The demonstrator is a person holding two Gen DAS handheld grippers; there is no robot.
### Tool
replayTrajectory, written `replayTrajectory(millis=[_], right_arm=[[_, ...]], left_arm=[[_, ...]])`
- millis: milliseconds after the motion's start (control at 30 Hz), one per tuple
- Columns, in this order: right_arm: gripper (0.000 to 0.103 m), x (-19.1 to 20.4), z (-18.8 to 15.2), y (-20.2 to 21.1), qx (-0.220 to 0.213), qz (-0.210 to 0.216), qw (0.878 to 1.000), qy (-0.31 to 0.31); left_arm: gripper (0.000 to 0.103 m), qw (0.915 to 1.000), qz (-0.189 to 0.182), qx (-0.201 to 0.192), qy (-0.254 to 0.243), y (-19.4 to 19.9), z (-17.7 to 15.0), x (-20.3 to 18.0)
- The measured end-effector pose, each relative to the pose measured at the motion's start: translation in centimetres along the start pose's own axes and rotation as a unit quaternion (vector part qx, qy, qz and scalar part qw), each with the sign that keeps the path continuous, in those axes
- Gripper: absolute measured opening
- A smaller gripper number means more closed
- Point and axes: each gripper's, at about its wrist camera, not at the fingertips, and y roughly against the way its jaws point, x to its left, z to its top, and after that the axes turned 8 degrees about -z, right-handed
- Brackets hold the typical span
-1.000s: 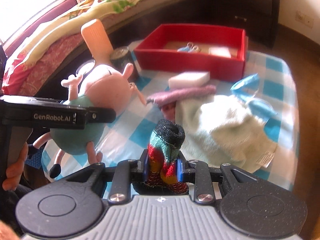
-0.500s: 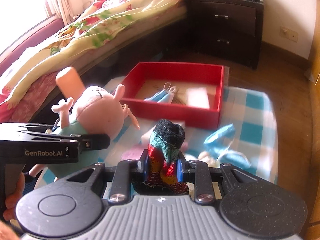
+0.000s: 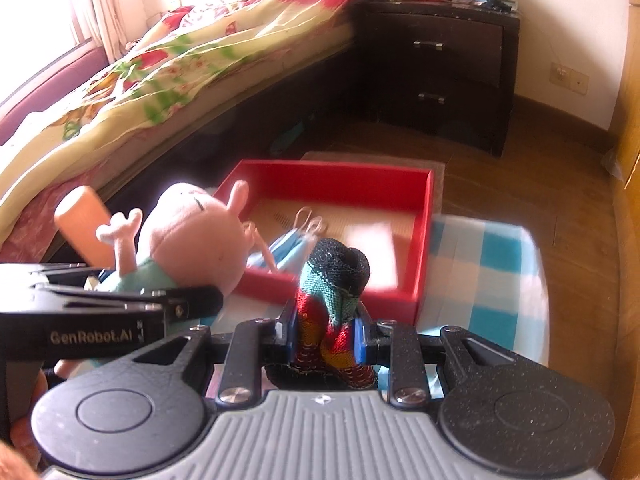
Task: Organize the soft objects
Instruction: 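Lift the pig plush and sock and carry both tools over the red box, then open both tools to release the pig plush and sock into the red box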
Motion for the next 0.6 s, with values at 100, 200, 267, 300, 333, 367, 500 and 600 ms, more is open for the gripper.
replayTrajectory(millis=[100, 200, 267, 300, 333, 367, 500, 600], right_arm=[[0.005, -0.3, 1.6, -1.5, -0.003, -0.006, 1.0, -0.004], [0.005, -0.5, 3.0, -3.5, 0.0, -0.012, 1.0, -0.006], [0.005, -0.6, 4.0, -5.1, 0.004, -0.02, 1.0, -0.002], [0.005, -0.6, 4.4, -6.0, 0.007, -0.024, 1.0, -0.001], [0.005, -0.6, 4.9, -6.8, 0.01, -0.028, 1.0, 0.0], [0.005, -0.6, 5.4, -7.6, 0.013, -0.031, 0.999, 0.002], [0.005, -0.6, 7.0, -10.6, 0.026, -0.043, 0.999, 0.009], [0.005, -0.8, 7.9, -12.7, 0.038, -0.049, 0.998, 0.007]], left_arm=[[0.066, 1.0, 0.0, 0.001, 0.003, -1.5, 1.4, 0.3], [0.066, 1.0, 0.005, 0.001, 0.002, -3.2, 3.0, 0.6], [0.066, 1.0, 0.007, 0.003, 0.003, -4.3, 4.1, 1.0], [0.066, 0.9999, 0.011, 0.004, 0.0, -5.0, 4.6, 1.2], [0.066, 0.9999, 0.015, 0.005, -0.003, -5.6, 5.1, 1.4], [0.066, 0.9998, 0.018, 0.008, -0.005, -6.3, 5.4, 1.6], [0.066, 0.9993, 0.029, 0.024, -0.007, -8.8, 6.5, 2.7], [0.066, 0.9989, 0.036, 0.029, -0.003, -10.3, 7.2, 3.5]])
